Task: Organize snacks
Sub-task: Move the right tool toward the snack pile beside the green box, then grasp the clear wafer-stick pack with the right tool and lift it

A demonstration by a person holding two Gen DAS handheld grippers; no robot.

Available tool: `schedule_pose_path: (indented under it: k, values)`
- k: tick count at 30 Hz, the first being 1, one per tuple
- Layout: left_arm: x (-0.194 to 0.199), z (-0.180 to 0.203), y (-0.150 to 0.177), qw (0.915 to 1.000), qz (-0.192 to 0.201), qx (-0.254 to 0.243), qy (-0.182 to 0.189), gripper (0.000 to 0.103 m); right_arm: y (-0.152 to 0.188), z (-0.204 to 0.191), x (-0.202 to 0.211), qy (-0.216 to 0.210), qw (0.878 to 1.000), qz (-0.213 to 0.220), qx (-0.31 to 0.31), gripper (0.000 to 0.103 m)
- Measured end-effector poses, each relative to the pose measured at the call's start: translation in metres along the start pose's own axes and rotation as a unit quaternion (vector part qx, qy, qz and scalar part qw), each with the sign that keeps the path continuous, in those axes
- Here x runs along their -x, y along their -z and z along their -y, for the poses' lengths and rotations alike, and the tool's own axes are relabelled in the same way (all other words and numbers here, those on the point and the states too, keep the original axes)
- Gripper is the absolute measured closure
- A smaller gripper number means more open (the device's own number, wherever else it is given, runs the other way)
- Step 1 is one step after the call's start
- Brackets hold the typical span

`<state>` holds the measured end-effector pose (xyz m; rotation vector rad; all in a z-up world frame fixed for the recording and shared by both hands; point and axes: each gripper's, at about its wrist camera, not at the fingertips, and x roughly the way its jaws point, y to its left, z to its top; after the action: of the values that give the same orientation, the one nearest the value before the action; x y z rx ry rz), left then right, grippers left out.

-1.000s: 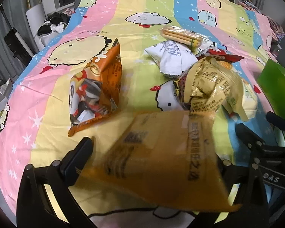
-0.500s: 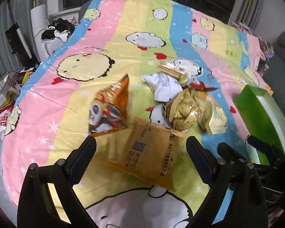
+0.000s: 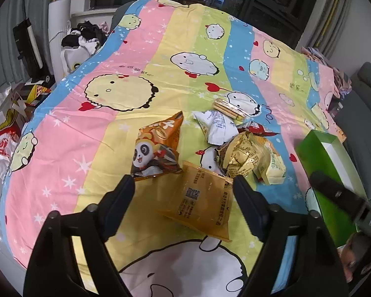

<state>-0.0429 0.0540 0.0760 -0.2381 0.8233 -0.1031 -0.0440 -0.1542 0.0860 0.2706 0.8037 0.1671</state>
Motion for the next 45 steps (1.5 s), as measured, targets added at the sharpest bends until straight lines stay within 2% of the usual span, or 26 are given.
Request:
schedule_pose_path:
  k: [4, 7, 11, 14, 18, 20, 28, 30, 31, 32, 34, 38, 45]
  values:
    - [0.001, -0.008, -0.001, 0.9999, -0.001, 0.016, 0.007, 0.036, -0.02, 0.006, 0.004, -0.001, 1.0, -0.005, -0.015, 0.017]
    - [-0.003, -0.013, -0.001, 0.9994, -0.014, 0.029, 0.013, 0.042, -0.036, 0.012, -0.005, -0.001, 0.999, -0.027, -0.031, 0.017]
    - [-0.005, -0.014, 0.0, 0.9987, -0.024, 0.038, 0.025, 0.042, -0.057, 0.006, -0.025, -0.018, 0.998, -0.045, -0.032, 0.017]
    - [-0.005, -0.016, -0.001, 0.9981, -0.027, 0.047, 0.031, 0.042, -0.074, -0.002, -0.058, -0.035, 0.994, -0.087, -0.055, 0.017]
    - [-0.007, -0.023, -0.001, 0.9978, -0.031, 0.054, 0.021, 0.042, -0.094, -0.017, -0.104, -0.015, 0.988, -0.125, -0.087, 0.016]
    - [-0.008, -0.028, -0.002, 0.9974, -0.034, 0.06, 0.019, 0.042, -0.101, -0.023, -0.124, -0.018, 0.986, -0.138, -0.097, 0.016]
    - [-0.013, -0.037, -0.003, 0.9963, -0.045, 0.071, 0.017, 0.042, -0.117, -0.04, -0.187, 0.052, 0.978, -0.186, -0.077, 0.016]
    - [-0.014, -0.036, -0.003, 0.9962, -0.047, 0.072, 0.018, 0.042, -0.115, -0.036, -0.194, 0.055, 0.977, -0.193, -0.076, 0.024]
    - [-0.015, -0.036, -0.003, 0.9962, -0.048, 0.071, 0.018, 0.042, -0.113, -0.035, -0.196, 0.045, 0.977, -0.195, -0.075, 0.038]
    - [-0.015, -0.035, -0.003, 0.9962, -0.049, 0.07, 0.019, 0.042, -0.112, -0.033, -0.196, 0.038, 0.977, -0.198, -0.076, 0.045]
    - [-0.016, -0.034, -0.004, 0.9963, -0.05, 0.068, 0.018, 0.042, -0.111, -0.031, -0.192, 0.028, 0.978, -0.193, -0.076, 0.05]
    - [-0.016, -0.03, -0.003, 0.9965, -0.05, 0.065, 0.017, 0.042, -0.11, -0.036, -0.165, 0.034, 0.984, -0.169, -0.033, 0.053]
    - [-0.016, -0.02, 0.0, 0.9969, -0.054, 0.055, 0.016, 0.041, -0.097, -0.039, -0.085, -0.043, 0.993, -0.112, -0.007, 0.053]
